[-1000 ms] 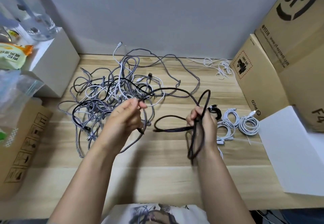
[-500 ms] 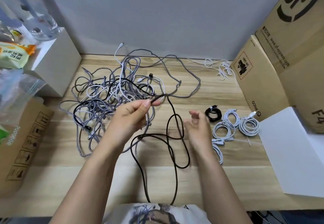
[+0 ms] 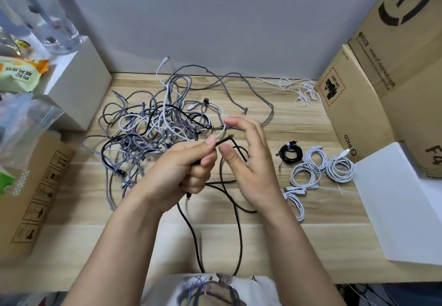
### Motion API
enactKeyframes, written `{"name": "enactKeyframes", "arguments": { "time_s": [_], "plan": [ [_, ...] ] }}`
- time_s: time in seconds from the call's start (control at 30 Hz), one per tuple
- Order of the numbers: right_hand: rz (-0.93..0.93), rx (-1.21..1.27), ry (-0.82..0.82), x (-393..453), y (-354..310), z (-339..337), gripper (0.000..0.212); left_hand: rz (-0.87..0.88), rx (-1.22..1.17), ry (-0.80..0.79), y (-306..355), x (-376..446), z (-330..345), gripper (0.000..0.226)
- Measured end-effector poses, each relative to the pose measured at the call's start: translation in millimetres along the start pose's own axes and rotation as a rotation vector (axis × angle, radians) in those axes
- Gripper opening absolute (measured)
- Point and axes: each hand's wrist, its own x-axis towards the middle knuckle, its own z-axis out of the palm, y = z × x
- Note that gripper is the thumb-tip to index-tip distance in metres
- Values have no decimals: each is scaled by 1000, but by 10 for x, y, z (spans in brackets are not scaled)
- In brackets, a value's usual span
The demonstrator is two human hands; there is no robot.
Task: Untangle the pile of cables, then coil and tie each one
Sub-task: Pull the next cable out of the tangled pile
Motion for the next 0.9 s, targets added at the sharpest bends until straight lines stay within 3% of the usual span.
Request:
{"name": "enactKeyframes", "arguments": {
  "time_s": [0.1,0.23,0.33,0.4,0.5,0.57,0.67,0.77,0.9],
  "plan": [
    [129,161,-81,-9,-38,34,33,55,-193,-58,30,-1,-4,36],
    [315,344,-85,-35,-66,103,25,186,-481,-267,37,2,38,13],
    [330,303,-192,-78,-94,168,22,256,-621,-378,84,15,95,11],
    [361,204,-310,-130,-151,181,25,267,-672,-335,142,25,120,20],
    [326,-55,-412,-189,-242,123,21,357,-395,41,122,89,128,28],
    [286,-164,-420,-202,-288,57,25,386,-138,189,65,129,105,30],
    [233,-263,-362,-203,-352,-26,28,298,57,136,28,121,36,29],
    [193,-225,-241,-182,-399,-79,13,221,133,0,36,77,16,24],
    [134,-199,-98,-169,-424,-92,19,240,284,-88,-19,81,21,16]
  ]
}}
